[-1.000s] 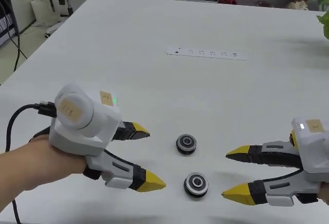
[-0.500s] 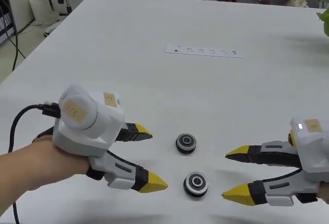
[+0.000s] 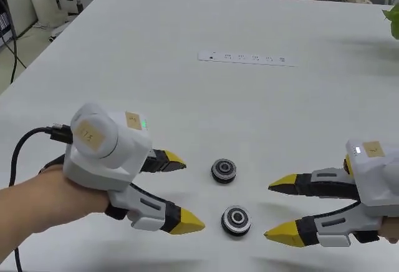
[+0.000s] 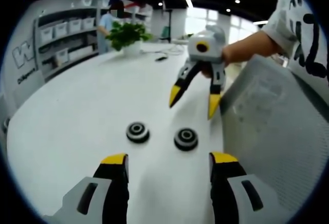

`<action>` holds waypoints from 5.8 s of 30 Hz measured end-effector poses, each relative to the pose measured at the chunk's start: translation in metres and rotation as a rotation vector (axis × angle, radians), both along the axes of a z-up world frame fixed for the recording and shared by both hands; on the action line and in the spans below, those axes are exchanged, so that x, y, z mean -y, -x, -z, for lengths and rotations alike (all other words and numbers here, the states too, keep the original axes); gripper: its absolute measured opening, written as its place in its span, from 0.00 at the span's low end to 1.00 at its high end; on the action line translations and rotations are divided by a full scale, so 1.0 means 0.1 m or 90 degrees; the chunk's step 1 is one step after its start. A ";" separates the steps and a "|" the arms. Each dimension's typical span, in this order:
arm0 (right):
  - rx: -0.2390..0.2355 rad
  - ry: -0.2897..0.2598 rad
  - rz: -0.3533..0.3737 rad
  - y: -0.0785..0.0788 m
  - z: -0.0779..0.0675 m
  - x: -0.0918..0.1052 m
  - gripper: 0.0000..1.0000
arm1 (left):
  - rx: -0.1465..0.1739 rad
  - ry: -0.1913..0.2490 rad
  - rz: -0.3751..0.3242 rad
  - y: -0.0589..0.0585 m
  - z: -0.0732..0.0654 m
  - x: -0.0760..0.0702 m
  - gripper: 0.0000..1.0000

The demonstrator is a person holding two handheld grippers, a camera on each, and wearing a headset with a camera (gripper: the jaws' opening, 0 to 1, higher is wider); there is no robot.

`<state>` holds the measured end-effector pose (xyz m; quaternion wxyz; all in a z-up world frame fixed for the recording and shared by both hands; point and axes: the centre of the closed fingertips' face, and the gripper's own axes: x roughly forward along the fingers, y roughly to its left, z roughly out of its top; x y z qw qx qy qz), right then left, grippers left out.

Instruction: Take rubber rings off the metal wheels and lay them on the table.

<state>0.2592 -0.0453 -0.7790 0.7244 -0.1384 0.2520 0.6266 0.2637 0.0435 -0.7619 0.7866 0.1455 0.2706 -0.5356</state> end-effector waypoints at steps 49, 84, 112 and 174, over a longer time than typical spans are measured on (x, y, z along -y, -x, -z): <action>-0.009 -0.010 -0.038 0.06 0.15 -0.09 0.41 | -0.024 -0.002 0.069 0.10 0.09 0.30 0.54; -0.005 -0.004 -0.066 0.09 0.20 -0.15 0.37 | -0.032 -0.016 0.122 0.13 0.21 0.57 0.33; -0.007 -0.003 -0.073 0.13 0.23 -0.20 0.36 | 0.034 -0.060 0.154 0.10 0.35 0.71 0.14; -0.082 0.028 0.024 0.02 0.31 -0.25 0.00 | 0.031 -0.088 0.040 0.07 0.35 0.57 0.12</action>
